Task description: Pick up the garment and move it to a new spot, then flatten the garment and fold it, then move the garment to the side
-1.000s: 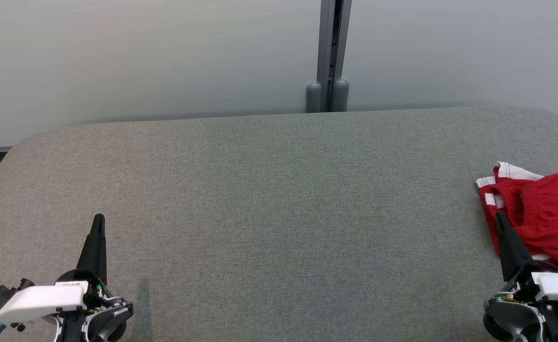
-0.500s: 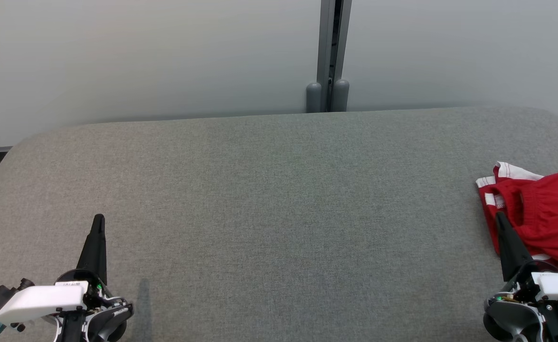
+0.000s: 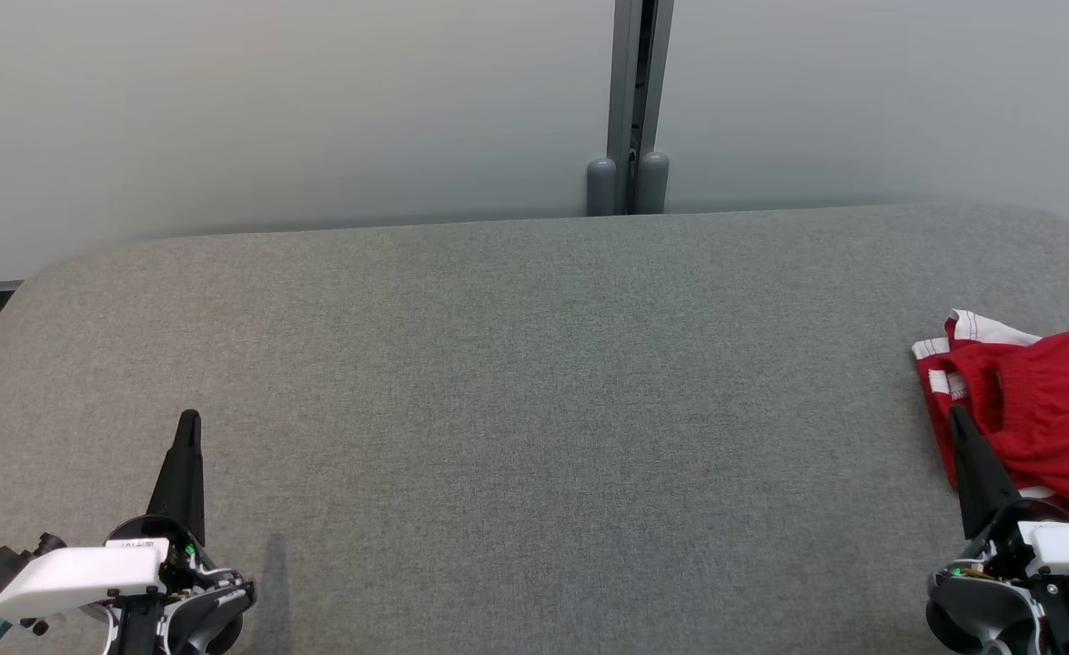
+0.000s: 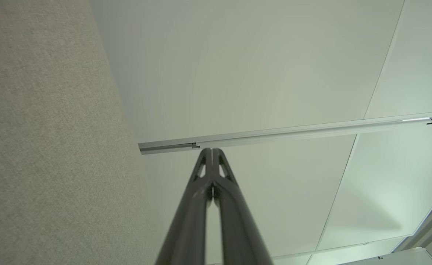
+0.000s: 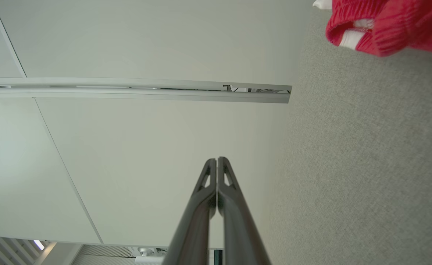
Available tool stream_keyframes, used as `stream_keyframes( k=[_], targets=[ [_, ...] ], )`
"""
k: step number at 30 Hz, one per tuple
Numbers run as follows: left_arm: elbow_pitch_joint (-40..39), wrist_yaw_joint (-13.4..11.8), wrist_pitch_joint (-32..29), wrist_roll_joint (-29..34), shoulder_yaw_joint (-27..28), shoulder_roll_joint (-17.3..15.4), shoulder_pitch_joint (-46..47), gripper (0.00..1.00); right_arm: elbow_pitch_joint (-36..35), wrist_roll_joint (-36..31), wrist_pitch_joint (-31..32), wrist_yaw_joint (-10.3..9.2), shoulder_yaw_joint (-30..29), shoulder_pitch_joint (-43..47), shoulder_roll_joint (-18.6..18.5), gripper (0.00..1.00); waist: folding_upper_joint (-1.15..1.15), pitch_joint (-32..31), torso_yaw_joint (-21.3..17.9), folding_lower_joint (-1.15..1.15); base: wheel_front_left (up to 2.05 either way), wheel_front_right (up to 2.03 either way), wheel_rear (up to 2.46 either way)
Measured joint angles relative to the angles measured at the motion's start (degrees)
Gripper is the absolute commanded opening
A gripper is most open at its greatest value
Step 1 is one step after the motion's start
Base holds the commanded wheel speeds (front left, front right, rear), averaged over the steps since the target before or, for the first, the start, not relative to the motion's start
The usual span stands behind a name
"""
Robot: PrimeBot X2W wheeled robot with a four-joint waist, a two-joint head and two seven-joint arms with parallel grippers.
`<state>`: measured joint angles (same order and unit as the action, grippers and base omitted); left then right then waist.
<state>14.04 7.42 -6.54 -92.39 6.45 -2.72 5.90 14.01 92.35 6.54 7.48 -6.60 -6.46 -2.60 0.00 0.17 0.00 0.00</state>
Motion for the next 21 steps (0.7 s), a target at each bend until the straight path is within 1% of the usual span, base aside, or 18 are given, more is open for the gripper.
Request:
stream_keyframes(
  k=[21],
  targets=[
    [0.0,0.0,0.0,0.0,0.0,0.0,0.0,0.00,0.0,0.0,0.0,0.00,0.0,0.0,0.0,0.00,0.00,0.0,0.0,0.00,0.00,0.00,0.00]
  ],
)
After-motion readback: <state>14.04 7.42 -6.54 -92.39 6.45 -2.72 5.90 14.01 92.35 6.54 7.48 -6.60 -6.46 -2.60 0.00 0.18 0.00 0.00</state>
